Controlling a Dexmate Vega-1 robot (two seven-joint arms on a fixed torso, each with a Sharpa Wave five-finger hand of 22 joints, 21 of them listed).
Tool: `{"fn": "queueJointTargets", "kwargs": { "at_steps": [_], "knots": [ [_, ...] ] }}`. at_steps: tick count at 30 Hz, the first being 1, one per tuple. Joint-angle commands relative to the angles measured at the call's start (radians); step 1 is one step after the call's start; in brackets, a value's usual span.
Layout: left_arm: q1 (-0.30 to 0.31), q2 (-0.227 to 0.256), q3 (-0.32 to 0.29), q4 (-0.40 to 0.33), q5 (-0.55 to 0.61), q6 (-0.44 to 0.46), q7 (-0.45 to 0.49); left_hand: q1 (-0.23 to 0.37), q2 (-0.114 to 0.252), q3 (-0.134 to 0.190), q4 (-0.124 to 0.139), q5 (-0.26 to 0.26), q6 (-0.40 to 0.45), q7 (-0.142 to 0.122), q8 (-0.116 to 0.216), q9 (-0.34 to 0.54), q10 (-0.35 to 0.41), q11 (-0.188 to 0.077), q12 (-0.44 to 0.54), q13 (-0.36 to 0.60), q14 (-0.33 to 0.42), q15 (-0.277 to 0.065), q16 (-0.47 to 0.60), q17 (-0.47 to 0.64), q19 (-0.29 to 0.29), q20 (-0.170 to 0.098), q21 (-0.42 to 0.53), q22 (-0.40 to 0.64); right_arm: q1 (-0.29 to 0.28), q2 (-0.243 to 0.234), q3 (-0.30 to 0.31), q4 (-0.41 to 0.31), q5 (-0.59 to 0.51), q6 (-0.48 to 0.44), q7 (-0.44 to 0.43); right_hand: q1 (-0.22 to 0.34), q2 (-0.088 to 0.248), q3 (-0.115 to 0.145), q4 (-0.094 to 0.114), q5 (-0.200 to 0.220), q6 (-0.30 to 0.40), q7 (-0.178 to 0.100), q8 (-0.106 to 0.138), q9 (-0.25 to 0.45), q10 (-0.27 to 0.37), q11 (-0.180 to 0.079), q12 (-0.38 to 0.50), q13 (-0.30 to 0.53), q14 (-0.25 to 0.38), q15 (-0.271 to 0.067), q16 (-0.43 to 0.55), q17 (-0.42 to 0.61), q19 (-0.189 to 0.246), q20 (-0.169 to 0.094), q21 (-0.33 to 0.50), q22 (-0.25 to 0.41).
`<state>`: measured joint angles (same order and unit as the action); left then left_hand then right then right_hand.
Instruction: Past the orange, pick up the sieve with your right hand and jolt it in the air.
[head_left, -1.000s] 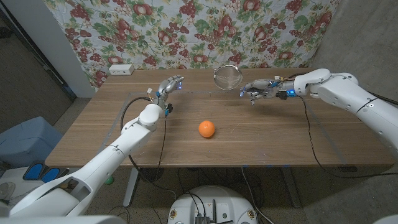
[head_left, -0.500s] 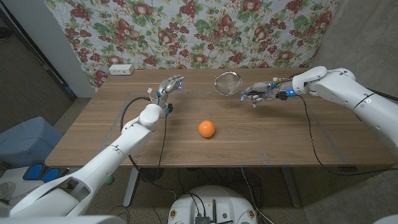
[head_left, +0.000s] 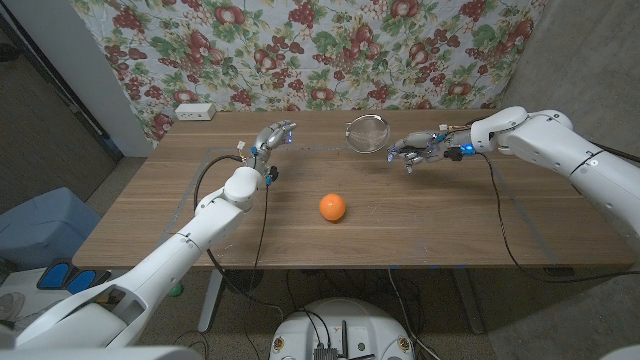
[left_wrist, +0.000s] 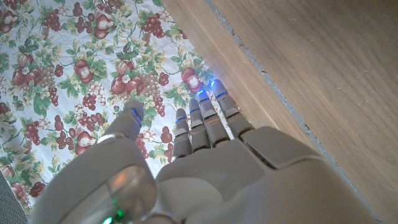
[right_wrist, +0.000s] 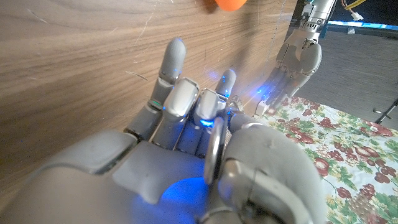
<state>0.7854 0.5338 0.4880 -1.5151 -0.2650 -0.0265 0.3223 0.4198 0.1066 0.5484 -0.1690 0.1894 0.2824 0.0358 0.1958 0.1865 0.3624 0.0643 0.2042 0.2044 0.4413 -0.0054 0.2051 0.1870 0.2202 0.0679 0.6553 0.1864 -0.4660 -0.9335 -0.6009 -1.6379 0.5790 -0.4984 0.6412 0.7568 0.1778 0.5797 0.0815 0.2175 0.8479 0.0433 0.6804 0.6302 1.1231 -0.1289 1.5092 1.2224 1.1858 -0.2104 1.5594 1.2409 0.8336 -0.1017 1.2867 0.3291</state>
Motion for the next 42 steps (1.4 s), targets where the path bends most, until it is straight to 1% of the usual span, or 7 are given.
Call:
{"fn": "queueJointTargets", "kwargs": {
  "at_steps": [1,8,13,16,19,28,42],
  "knots": [
    [0.002,0.002,-0.001,-0.006,0.002,0.002,0.002,-0.005,0.001,0.01,0.001,0.009,0.011,-0.001,-0.001,0.003,0.008,0.001,0.003,0.002,0.003,0.004,0.002,0.003,0.004,0.002,-0.001,0.002,-0.048,0.008,0.048,0.025,0.045,0.107,0.001,0.006,0.0,0.008,0.0,-0.004,0.075,0.077,0.005,0.002,-0.053,-0.049,0.007,0.005,-0.002,-0.001,0.004,0.001,-0.006,-0.027,0.008,-0.002],
    [0.003,0.001,-0.002,-0.005,0.001,0.001,0.002,-0.007,0.001,0.012,0.002,0.009,0.011,-0.001,-0.001,0.003,0.008,0.003,0.003,0.001,0.003,0.004,0.002,0.003,0.005,0.002,-0.001,0.002,-0.119,0.026,0.113,0.043,0.097,0.235,-0.034,0.004,-0.001,0.007,0.001,-0.004,0.072,0.076,0.006,0.001,-0.056,-0.047,0.01,0.007,-0.004,0.0,0.003,0.001,-0.017,-0.029,0.011,-0.002],
    [0.004,0.001,-0.002,-0.005,0.003,0.001,0.005,-0.008,0.001,0.013,0.001,0.009,0.012,-0.001,-0.001,0.003,0.008,0.003,0.003,0.001,0.003,0.004,0.002,0.002,0.005,0.002,-0.002,0.003,-0.165,0.045,0.155,0.057,0.135,0.31,-0.06,0.0,-0.004,0.005,0.004,-0.004,0.068,0.069,0.007,0.001,-0.06,-0.048,0.011,0.005,-0.009,0.0,0.003,0.002,-0.025,-0.033,0.019,-0.002],
    [0.003,0.001,-0.003,-0.004,0.001,0.001,0.003,-0.008,0.001,0.014,0.001,0.009,0.012,-0.001,-0.001,0.003,0.009,0.002,0.004,0.001,0.003,0.003,0.002,0.002,0.005,0.002,-0.002,0.003,-0.181,0.057,0.169,0.071,0.155,0.344,-0.058,-0.001,-0.004,0.004,0.005,-0.004,0.067,0.07,0.006,-0.001,-0.061,-0.047,0.013,0.006,-0.011,0.0,0.003,0.002,-0.028,-0.034,0.022,-0.002],
    [0.001,0.0,-0.002,0.0,0.002,-0.001,0.002,-0.009,0.001,0.015,0.001,0.009,0.012,-0.001,-0.001,0.003,0.008,0.002,0.003,0.001,0.003,0.003,0.002,0.002,0.005,0.002,-0.002,0.003,-0.186,0.058,0.174,0.072,0.16,0.353,-0.064,-0.002,-0.005,0.004,0.005,-0.004,0.068,0.07,0.007,-0.002,-0.063,-0.048,0.012,0.005,-0.012,-0.001,0.003,0.002,-0.03,-0.035,0.026,-0.002],
    [-0.005,-0.003,-0.002,0.01,0.001,-0.005,-0.001,-0.01,0.0,0.017,0.0,0.009,0.012,0.0,-0.001,0.003,0.009,0.004,0.004,0.0,0.003,0.004,0.002,0.002,0.006,0.002,-0.003,0.003,-0.178,0.06,0.167,0.077,0.158,0.349,-0.063,-0.004,-0.005,0.004,0.007,-0.003,0.068,0.068,0.009,-0.003,-0.066,-0.05,0.012,0.003,-0.015,-0.001,0.003,0.002,-0.034,-0.035,0.032,-0.008],
    [-0.02,-0.007,0.002,0.03,0.0,-0.006,-0.008,-0.011,0.0,0.021,-0.001,0.009,0.012,0.0,-0.002,0.003,0.008,0.003,0.003,0.0,0.004,0.004,0.002,0.001,0.006,0.002,-0.005,0.003,-0.146,0.068,0.144,0.101,0.144,0.33,-0.042,-0.007,-0.005,0.003,0.007,-0.001,0.071,0.067,0.014,-0.009,-0.059,-0.055,0.01,-0.003,-0.016,-0.001,0.004,0.002,-0.036,-0.035,0.047,-0.02]
  ]
}}
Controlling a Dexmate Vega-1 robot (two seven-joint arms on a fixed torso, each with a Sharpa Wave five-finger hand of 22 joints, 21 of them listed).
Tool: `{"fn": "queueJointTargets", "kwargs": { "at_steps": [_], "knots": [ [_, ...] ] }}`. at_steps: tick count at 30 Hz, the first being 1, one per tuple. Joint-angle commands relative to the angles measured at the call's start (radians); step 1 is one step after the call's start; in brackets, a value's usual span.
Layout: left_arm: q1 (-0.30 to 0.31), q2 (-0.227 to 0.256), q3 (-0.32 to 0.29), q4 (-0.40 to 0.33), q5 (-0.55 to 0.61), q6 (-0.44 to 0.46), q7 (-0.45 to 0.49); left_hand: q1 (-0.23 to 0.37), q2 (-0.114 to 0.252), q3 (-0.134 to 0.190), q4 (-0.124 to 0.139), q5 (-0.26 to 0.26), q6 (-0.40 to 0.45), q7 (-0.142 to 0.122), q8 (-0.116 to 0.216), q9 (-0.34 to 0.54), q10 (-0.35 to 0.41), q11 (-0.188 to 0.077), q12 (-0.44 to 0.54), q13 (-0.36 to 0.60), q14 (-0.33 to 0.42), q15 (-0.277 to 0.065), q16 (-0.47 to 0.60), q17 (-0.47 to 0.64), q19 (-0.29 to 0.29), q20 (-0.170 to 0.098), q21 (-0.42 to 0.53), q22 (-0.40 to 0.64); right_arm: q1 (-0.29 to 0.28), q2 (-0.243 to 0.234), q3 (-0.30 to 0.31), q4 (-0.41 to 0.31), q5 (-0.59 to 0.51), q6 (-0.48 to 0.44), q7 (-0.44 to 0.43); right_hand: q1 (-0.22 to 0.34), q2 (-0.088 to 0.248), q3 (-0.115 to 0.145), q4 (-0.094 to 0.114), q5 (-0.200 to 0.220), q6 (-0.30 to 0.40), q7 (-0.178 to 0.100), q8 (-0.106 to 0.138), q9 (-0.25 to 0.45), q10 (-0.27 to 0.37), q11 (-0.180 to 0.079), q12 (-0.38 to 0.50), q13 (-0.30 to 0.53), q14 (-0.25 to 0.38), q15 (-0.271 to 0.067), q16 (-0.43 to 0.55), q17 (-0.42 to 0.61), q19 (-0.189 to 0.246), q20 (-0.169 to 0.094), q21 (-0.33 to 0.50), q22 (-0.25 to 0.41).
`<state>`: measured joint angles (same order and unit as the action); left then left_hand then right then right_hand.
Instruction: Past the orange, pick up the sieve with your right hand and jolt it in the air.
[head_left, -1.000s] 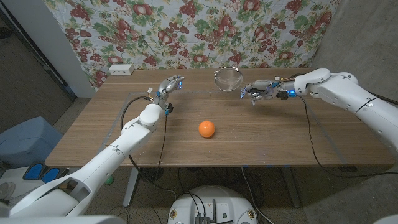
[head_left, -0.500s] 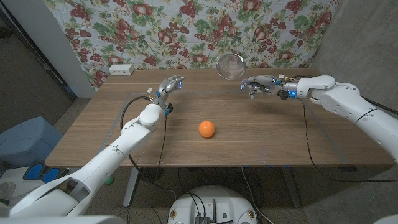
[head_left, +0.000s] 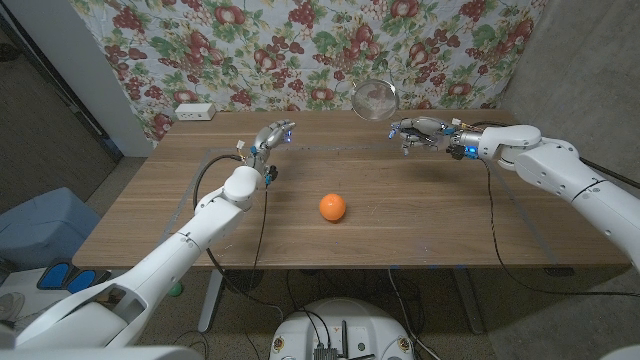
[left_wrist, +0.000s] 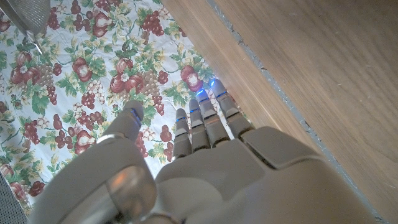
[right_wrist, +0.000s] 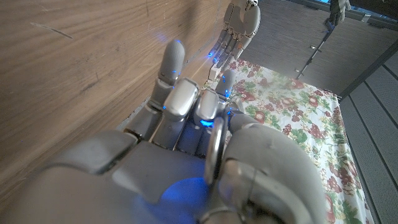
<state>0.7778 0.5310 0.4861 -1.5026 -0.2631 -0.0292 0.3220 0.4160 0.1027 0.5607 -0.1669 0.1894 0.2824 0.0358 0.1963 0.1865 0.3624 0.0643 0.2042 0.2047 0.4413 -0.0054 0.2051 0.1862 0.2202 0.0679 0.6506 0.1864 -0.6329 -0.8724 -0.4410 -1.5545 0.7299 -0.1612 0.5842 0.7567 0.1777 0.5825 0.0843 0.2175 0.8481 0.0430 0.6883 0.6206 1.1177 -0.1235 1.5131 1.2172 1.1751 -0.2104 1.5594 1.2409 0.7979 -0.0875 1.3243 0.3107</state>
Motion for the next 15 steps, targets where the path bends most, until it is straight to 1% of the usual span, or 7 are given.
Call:
{"fn": "queueJointTargets", "kwargs": {
  "at_steps": [1,6,9,15],
  "knots": [
    [-0.014,-0.005,0.004,0.019,-0.001,-0.003,-0.009,-0.008,0.004,0.009,-0.003,0.009,0.012,0.0,-0.002,0.003,0.008,0.003,0.003,0.0,0.004,0.004,0.002,0.002,0.006,0.002,0.0,0.003,0.026,0.007,-0.019,0.019,-0.008,-0.013,0.019,-0.007,-0.005,0.001,0.004,-0.001,0.072,0.067,0.006,0.0,-0.053,-0.06,0.007,0.003,-0.006,-0.001,0.004,0.002,0.0,-0.05,0.01,-0.003],
    [-0.023,-0.01,0.008,0.032,-0.002,-0.007,-0.014,-0.009,0.003,0.009,-0.003,0.009,0.012,0.0,-0.002,0.003,0.009,0.003,0.003,0.0,0.004,0.004,0.002,0.002,0.006,0.002,0.0,0.003,0.056,-0.001,-0.044,0.024,-0.03,-0.045,0.044,-0.007,-0.005,0.001,0.004,-0.001,0.072,0.067,0.007,-0.001,-0.055,-0.058,0.008,0.006,-0.006,-0.001,0.004,0.002,-0.002,-0.051,0.013,-0.006],
    [-0.028,-0.012,0.01,0.04,-0.003,-0.01,-0.018,-0.01,0.003,0.01,-0.002,0.009,0.012,0.0,-0.002,0.003,0.008,0.004,0.003,0.0,0.005,0.005,0.002,0.002,0.006,0.001,-0.001,0.003,0.081,-0.01,-0.067,0.02,-0.053,-0.082,0.058,-0.007,-0.005,0.001,0.004,-0.001,0.071,0.066,0.008,-0.001,-0.055,-0.056,0.011,0.009,-0.005,-0.001,0.005,0.002,-0.003,-0.05,0.018,-0.006],
    [-0.036,-0.016,0.014,0.05,-0.001,-0.013,-0.021,-0.01,0.002,0.011,-0.003,0.008,0.012,0.0,-0.002,0.003,0.008,0.003,0.003,-0.001,0.004,0.004,0.002,0.002,0.006,0.001,-0.001,0.003,0.162,-0.027,-0.143,0.003,-0.131,-0.203,0.099,-0.008,-0.005,0.001,0.004,0.0,0.068,0.069,0.009,-0.001,-0.059,-0.052,0.014,0.012,-0.006,-0.001,0.005,0.002,-0.006,-0.05,0.02,-0.011]
  ]
}}
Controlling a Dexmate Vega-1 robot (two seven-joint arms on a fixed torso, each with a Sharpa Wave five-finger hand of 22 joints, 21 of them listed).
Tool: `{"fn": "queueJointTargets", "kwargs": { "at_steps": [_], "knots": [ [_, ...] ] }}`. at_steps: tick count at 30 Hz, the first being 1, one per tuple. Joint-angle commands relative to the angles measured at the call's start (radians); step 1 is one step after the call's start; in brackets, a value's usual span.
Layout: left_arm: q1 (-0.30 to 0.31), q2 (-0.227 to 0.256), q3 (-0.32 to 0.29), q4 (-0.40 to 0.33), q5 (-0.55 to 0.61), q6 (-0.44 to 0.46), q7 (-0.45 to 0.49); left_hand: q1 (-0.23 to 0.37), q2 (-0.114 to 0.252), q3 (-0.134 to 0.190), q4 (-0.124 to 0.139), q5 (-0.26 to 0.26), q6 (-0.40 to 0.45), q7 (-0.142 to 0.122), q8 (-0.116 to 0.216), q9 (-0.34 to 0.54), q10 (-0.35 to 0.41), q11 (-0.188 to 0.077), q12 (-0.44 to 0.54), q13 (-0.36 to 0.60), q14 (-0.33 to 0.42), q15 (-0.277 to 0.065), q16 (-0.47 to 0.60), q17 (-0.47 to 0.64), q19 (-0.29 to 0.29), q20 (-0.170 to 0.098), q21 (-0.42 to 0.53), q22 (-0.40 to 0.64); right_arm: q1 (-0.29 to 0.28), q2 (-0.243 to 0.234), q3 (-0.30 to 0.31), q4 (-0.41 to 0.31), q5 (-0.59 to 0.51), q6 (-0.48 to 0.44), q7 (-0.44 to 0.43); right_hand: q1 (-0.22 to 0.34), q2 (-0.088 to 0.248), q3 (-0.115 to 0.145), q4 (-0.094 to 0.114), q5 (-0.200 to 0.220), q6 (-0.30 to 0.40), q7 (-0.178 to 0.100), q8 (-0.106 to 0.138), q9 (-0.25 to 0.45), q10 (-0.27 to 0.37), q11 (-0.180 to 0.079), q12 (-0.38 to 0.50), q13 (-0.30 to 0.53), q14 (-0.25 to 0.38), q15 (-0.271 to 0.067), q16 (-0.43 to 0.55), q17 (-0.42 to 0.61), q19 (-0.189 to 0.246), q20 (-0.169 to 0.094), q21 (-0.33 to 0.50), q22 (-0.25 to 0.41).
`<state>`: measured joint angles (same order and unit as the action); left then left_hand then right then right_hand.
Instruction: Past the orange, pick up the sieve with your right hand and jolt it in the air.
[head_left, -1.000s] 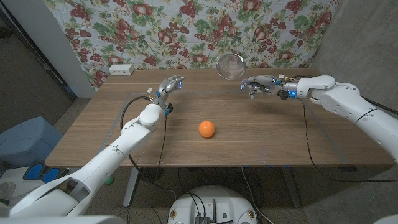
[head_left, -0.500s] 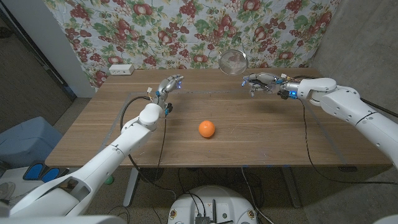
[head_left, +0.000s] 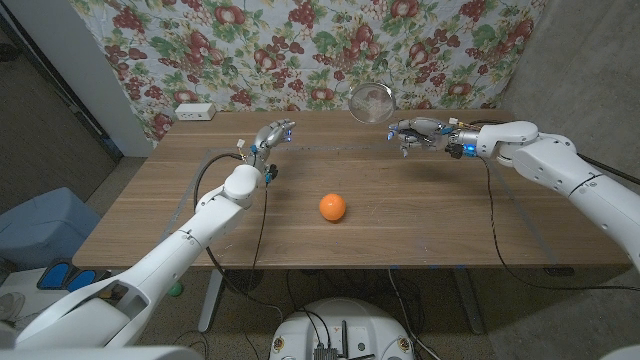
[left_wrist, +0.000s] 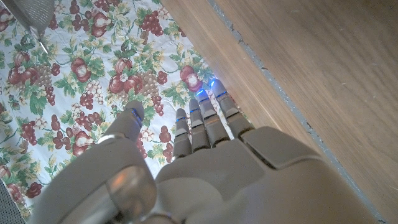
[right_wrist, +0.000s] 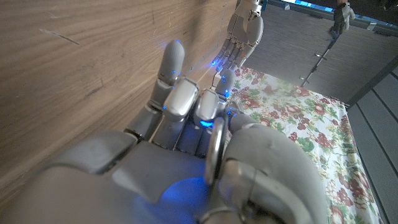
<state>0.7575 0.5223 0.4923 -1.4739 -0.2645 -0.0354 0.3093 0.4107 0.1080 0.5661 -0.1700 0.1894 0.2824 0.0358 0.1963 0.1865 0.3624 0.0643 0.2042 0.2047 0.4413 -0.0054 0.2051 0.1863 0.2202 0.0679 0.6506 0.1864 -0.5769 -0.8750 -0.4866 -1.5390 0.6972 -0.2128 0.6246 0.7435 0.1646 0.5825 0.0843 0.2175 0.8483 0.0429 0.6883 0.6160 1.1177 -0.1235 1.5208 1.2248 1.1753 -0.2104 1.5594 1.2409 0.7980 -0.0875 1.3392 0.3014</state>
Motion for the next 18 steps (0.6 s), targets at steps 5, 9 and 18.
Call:
{"fn": "queueJointTargets", "kwargs": {
  "at_steps": [5,9,18],
  "knots": [
    [-0.018,-0.009,0.009,0.022,0.001,-0.006,-0.008,-0.006,-0.003,0.007,0.0,0.008,0.011,0.0,-0.003,0.003,0.008,0.003,0.003,-0.001,0.003,0.004,0.001,0.002,0.006,0.002,-0.001,0.003,0.152,-0.025,-0.141,-0.012,-0.139,-0.218,0.089,0.005,0.008,0.002,0.004,0.0,0.061,0.071,0.011,0.006,-0.066,-0.053,0.002,0.0,-0.009,-0.001,0.004,0.002,-0.011,-0.049,0.01,-0.007],
    [-0.017,-0.008,0.009,0.017,0.001,-0.003,-0.007,-0.006,-0.003,0.008,0.0,0.008,0.012,0.0,-0.002,0.003,0.007,0.003,0.003,-0.001,0.003,0.004,0.001,0.002,0.006,0.002,-0.002,0.003,0.163,-0.027,-0.151,-0.015,-0.152,-0.237,0.097,0.005,0.009,0.003,0.004,0.001,0.059,0.071,0.01,0.004,-0.068,-0.055,0.001,-0.001,-0.01,-0.001,0.004,0.002,-0.012,-0.048,0.012,-0.011],
    [-0.008,-0.004,0.007,0.001,0.003,0.004,0.002,-0.007,-0.004,0.01,0.0,0.008,0.012,0.0,-0.003,0.003,0.008,0.004,0.003,-0.001,0.003,0.005,0.001,0.002,0.006,0.001,-0.003,0.003,0.175,-0.028,-0.162,-0.019,-0.169,-0.257,0.107,0.004,0.01,0.004,0.004,0.001,0.059,0.073,0.011,0.0,-0.067,-0.058,-0.01,-0.016,-0.012,-0.001,0.004,0.002,-0.013,-0.047,0.021,-0.022]
  ]
}}
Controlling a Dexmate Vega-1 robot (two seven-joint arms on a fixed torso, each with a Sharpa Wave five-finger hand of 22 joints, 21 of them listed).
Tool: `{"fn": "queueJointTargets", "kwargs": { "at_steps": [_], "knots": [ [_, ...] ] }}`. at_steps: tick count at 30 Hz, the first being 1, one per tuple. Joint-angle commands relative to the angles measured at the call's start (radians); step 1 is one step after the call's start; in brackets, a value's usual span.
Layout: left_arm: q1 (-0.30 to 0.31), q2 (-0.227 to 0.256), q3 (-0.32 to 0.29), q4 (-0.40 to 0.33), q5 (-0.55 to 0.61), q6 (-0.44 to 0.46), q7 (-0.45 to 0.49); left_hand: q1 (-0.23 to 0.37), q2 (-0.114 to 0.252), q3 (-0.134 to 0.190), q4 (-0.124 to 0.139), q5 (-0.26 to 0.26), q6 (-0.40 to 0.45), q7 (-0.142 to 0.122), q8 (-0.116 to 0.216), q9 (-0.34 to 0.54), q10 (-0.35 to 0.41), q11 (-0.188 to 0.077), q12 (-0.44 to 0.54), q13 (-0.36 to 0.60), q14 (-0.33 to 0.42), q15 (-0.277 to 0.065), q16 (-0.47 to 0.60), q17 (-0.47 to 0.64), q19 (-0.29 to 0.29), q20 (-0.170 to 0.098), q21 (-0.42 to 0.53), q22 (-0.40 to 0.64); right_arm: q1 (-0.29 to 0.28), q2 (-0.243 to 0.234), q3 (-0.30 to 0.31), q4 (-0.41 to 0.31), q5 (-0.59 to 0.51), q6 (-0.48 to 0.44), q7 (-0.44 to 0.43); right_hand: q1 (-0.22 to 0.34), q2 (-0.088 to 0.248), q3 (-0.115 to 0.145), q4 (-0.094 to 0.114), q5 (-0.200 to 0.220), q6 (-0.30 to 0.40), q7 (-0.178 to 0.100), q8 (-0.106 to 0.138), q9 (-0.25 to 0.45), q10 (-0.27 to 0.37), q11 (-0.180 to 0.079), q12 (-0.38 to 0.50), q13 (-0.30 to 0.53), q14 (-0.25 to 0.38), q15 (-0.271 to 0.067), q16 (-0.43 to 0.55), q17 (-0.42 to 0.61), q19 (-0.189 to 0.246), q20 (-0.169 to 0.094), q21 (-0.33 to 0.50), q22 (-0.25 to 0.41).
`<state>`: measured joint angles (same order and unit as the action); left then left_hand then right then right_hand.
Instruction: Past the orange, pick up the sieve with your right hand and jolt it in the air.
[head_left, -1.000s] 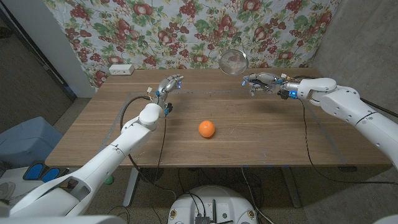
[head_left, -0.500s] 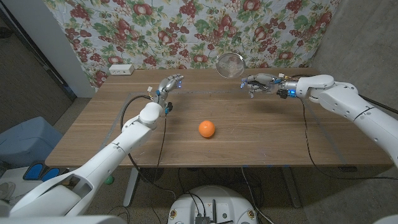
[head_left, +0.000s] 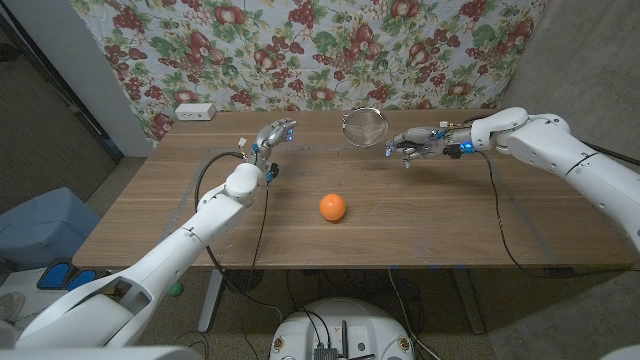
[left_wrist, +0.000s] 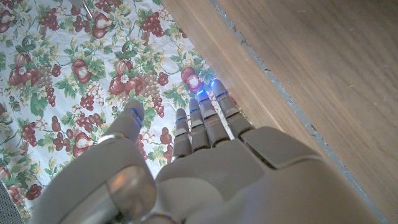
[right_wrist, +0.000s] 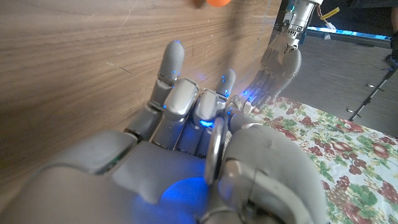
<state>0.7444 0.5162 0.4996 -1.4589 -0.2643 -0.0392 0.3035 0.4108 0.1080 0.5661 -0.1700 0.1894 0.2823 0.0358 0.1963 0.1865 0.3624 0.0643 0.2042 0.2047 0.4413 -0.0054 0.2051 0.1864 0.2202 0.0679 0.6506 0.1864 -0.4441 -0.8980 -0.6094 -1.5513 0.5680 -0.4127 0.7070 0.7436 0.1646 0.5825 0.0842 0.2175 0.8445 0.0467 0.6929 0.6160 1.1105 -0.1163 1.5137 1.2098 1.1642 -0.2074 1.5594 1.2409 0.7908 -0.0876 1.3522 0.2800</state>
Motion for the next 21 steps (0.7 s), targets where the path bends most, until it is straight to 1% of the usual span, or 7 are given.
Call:
{"fn": "queueJointTargets", "kwargs": {
  "at_steps": [1,13,21],
  "knots": [
    [0.007,0.003,-0.001,-0.016,0.003,0.008,0.008,-0.008,-0.004,0.01,0.0,0.008,0.012,0.0,-0.002,0.003,0.008,0.004,0.003,-0.001,0.004,0.005,0.001,0.002,0.006,0.001,-0.003,0.003,0.041,-0.005,-0.039,-0.008,-0.04,-0.057,0.023,0.004,0.01,0.004,0.004,0.001,0.062,0.069,0.007,0.0,-0.059,-0.066,-0.003,-0.001,-0.001,-0.004,0.004,0.002,-0.007,-0.047,0.008,-0.002],
    [0.012,0.007,-0.003,-0.025,0.004,0.009,0.01,-0.009,-0.005,0.012,0.0,0.008,0.012,0.0,-0.003,0.003,0.008,0.001,0.003,-0.001,0.003,0.004,0.001,0.002,0.007,0.001,-0.004,0.003,0.031,-0.006,-0.028,-0.016,-0.034,-0.047,0.017,0.003,0.009,0.005,0.004,0.001,0.062,0.068,0.01,-0.002,-0.058,-0.065,-0.002,0.005,-0.001,-0.004,0.004,0.001,-0.009,-0.049,0.018,-0.009],
    [0.013,0.008,-0.004,-0.024,0.001,0.007,0.005,-0.009,-0.005,0.013,-0.001,0.008,0.012,0.0,-0.003,0.003,0.008,0.002,0.003,-0.002,0.003,0.005,0.001,0.001,0.007,0.002,-0.004,0.003,0.0,-0.009,-0.001,-0.027,-0.015,-0.017,-0.012,0.003,0.009,0.006,0.004,0.001,0.063,0.068,0.012,-0.004,-0.057,-0.065,0.0,0.008,-0.001,-0.004,0.004,0.001,-0.014,-0.049,0.026,-0.012]
  ]
}}
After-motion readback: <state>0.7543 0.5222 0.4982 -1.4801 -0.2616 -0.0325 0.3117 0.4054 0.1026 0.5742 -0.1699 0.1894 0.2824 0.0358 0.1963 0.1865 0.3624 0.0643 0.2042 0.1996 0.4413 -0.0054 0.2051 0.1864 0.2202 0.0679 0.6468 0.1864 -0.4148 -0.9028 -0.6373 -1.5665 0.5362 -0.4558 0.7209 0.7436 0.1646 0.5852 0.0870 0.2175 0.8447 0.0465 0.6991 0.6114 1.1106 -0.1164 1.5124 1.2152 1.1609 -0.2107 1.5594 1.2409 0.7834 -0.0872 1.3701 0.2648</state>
